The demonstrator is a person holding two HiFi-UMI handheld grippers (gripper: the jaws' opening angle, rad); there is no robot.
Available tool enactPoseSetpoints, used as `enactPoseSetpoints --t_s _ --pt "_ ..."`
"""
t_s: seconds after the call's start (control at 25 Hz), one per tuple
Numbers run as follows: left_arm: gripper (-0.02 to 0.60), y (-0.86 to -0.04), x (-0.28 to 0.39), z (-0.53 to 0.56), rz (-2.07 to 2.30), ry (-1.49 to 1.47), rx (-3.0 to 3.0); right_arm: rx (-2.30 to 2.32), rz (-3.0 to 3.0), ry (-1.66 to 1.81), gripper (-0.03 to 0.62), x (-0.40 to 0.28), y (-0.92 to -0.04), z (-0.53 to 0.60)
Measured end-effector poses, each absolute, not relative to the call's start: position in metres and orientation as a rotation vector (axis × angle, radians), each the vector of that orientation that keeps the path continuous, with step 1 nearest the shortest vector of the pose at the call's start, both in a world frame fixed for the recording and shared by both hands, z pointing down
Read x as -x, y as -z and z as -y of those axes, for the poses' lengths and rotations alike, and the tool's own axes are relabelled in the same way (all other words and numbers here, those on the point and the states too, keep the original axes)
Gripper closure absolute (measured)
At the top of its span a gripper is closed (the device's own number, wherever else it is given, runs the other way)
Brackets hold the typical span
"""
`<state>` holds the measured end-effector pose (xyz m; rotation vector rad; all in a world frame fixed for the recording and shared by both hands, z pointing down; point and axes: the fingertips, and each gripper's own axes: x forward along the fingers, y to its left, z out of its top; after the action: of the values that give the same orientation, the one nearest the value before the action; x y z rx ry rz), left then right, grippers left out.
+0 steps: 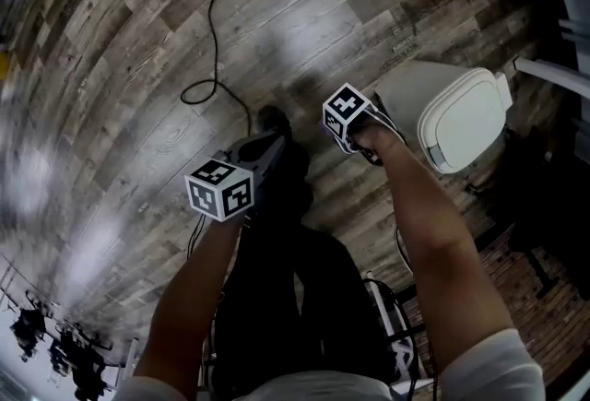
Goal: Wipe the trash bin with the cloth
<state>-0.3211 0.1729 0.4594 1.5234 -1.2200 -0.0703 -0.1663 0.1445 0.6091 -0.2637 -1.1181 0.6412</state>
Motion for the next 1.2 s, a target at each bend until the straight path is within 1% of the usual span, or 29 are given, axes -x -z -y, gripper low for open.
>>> enactPoseSetpoints --t_s 0.12,0.28,0.88,1.2 --pt "0.578 -0.449 0.303 -0.173 1.199 0.039 -1.595 0.206 1.186 -0.678 0.517 0.156 -0.599 -0.155" --pt "0.578 -0.415 0.274 -0.181 1.162 0.023 -1.681 0.151 1.23 -0.698 0.519 0.124 -0.563 -0.176" --pt "0.578 -0.216 0.229 -0.238 1.15 0.007 -1.863 -0.115 1.437 -0.786 0.517 0.02 -0.374 -0.207" --pt "0.578 -0.122 0.206 -0.253 1.124 0.014 -1.962 -0.264 1.567 -0.748 0.519 -0.035 -0.273 -0.225"
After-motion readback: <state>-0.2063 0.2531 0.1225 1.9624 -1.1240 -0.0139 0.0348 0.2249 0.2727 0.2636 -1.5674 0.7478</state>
